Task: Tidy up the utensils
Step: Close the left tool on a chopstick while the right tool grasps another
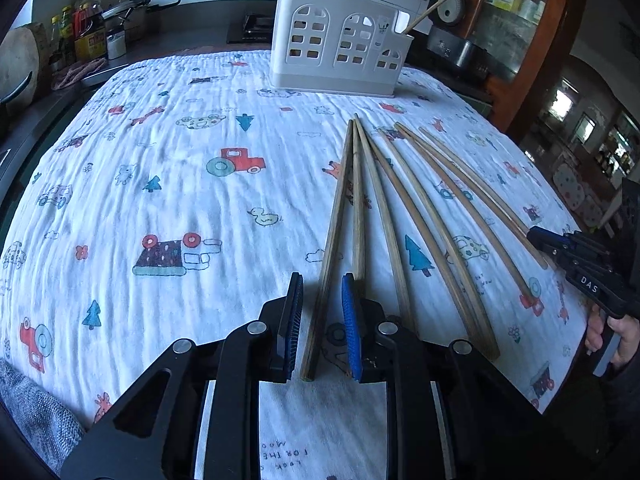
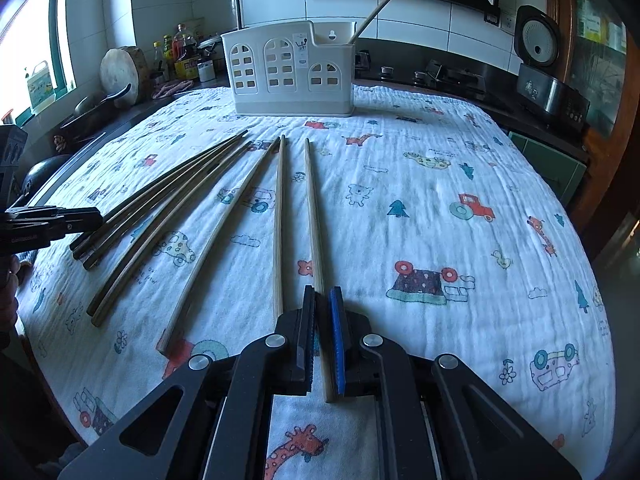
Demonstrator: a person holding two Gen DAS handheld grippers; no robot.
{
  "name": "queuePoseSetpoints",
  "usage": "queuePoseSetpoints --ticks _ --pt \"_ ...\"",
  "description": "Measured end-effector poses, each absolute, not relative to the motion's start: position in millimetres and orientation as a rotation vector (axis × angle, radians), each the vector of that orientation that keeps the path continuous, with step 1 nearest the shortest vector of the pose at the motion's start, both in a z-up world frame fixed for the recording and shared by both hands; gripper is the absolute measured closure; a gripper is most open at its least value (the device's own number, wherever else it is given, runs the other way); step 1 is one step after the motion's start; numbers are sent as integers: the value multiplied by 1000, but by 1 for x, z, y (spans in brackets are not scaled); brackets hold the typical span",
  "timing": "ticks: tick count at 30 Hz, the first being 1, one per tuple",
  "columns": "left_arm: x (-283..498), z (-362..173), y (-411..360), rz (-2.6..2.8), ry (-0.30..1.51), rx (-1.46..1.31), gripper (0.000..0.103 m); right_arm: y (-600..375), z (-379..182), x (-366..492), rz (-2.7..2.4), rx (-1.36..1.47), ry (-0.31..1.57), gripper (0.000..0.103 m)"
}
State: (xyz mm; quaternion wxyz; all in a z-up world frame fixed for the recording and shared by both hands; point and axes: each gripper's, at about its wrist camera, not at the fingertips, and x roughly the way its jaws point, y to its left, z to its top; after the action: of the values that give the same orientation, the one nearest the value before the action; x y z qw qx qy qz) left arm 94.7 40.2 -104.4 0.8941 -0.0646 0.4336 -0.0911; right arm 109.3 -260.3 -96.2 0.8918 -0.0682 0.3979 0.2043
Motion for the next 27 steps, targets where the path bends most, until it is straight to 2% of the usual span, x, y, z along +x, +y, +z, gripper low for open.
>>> queuePoseSetpoints --ticks 19,27 --pt "101 -101 23 -157 909 -28 96 -258 -97 110 416 -147 819 95" --pt "93 -73 26 -169 857 -40 97 -260 -81 106 424 -138 792 96"
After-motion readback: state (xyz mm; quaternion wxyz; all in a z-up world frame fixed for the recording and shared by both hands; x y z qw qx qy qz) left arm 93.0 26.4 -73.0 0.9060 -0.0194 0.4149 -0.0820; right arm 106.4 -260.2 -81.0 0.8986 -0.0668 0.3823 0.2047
